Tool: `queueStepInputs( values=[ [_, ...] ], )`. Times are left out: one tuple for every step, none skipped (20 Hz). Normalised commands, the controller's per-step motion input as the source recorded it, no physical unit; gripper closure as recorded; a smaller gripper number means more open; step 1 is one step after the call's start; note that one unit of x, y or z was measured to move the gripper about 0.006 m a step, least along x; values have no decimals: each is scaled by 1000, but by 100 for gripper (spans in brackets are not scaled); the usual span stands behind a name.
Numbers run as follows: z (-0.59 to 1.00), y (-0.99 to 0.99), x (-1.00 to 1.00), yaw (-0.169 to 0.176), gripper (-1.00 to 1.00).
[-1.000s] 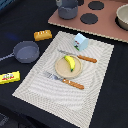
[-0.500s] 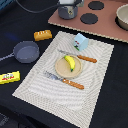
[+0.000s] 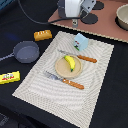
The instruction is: Interact with the objects in diverse but meaningful ways.
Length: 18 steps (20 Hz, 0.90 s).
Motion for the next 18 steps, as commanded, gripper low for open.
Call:
queueStepInputs(
  values=[
    [-226,-186,137,167,-100],
    [-214,-143,137,181,-100],
    [-174,-129,151,207,-100],
    [-120,-69,197,223,-100],
    [-103,-23,166,230,-100],
    [-94,0,189,225,-100],
    [-97,0,260,211,-100],
    [-100,0,260,209,-100],
    [-100,0,297,201,-100],
    [-86,0,371,185,-100],
    [-40,23,526,149,-100],
    [-37,54,531,99,-100],
    [-29,37,534,38,-100],
    [-57,34,489,0,-100],
    [-46,80,511,0,-100],
    [-23,111,540,0,-100],
    [-17,143,566,0,-100],
    [-43,106,537,0,-100]
  ],
)
